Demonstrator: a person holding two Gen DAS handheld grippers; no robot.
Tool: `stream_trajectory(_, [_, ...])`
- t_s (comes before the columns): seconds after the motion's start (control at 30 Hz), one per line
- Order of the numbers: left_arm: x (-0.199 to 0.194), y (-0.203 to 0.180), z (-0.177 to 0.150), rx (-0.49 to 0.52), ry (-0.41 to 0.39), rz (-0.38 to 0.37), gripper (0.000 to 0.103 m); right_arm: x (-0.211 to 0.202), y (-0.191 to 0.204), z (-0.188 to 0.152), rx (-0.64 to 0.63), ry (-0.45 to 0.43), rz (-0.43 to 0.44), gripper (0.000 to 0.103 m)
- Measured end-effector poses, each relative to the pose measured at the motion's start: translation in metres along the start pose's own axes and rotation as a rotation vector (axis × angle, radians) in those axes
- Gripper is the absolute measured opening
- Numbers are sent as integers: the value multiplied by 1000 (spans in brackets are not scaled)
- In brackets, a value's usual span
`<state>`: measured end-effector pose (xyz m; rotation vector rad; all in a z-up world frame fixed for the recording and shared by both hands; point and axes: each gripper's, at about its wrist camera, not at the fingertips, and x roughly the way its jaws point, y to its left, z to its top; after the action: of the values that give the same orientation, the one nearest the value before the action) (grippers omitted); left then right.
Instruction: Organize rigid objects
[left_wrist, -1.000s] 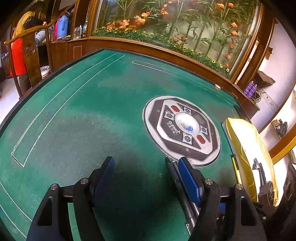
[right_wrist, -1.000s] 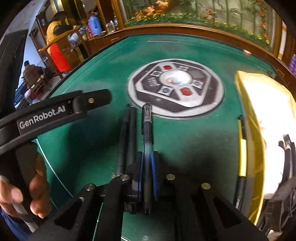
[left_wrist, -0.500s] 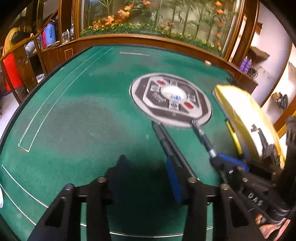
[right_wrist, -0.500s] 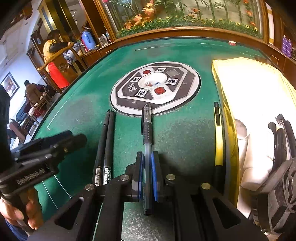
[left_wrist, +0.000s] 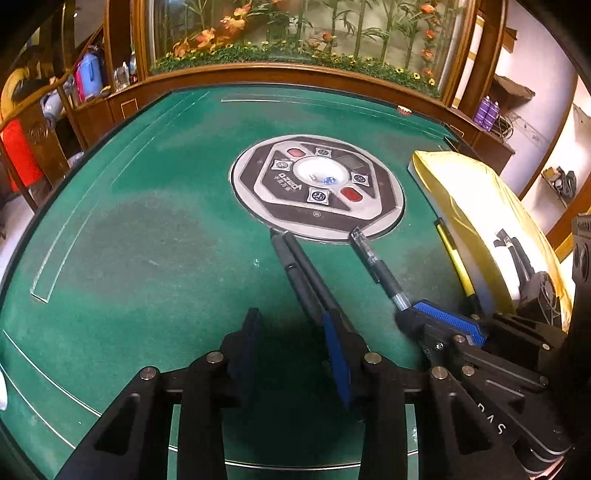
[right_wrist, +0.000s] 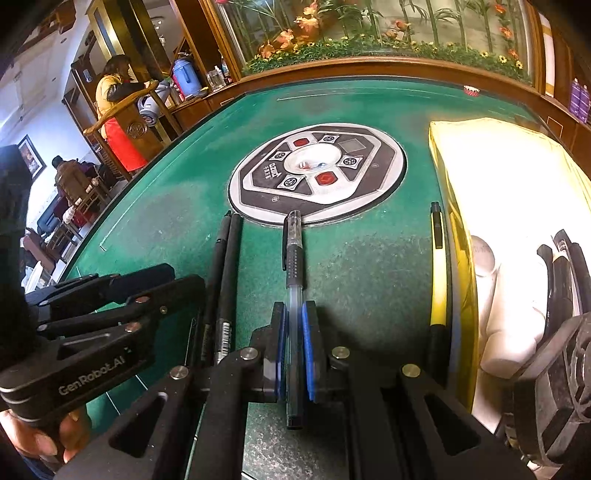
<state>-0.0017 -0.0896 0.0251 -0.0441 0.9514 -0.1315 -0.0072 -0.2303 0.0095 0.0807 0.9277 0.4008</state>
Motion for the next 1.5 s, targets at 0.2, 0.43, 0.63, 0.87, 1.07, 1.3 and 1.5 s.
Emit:
stream_trajectory(0.2, [10, -6, -3, 12, 27, 2, 37, 0, 0, 0, -4, -1, -4, 8])
stream_trajectory(0.43, [11, -2, -4, 51, 17, 46, 27, 0, 2, 0, -17, -1, -13, 8])
stream_trajectory(0.63, [12, 0, -6, 83, -7, 62, 28, 1, 9, -2, -61, -7, -52, 8])
stream_trajectory(0.87, [11, -3, -10, 105, -40, 83, 28, 2, 11, -2, -88, -13, -76, 8])
stream_trajectory(1.07, [10, -8, -12, 134, -63, 110, 28, 2, 14, -2, -91, -11, -82, 8])
stream_trajectory(1.3, [9, -12, -14, 151, -81, 137, 28, 3, 17, -3, -117, -14, -102, 8])
stream_trajectory(1.5, [9, -18, -16, 176, -96, 121, 9, 3, 14, -2, -104, -19, -92, 8])
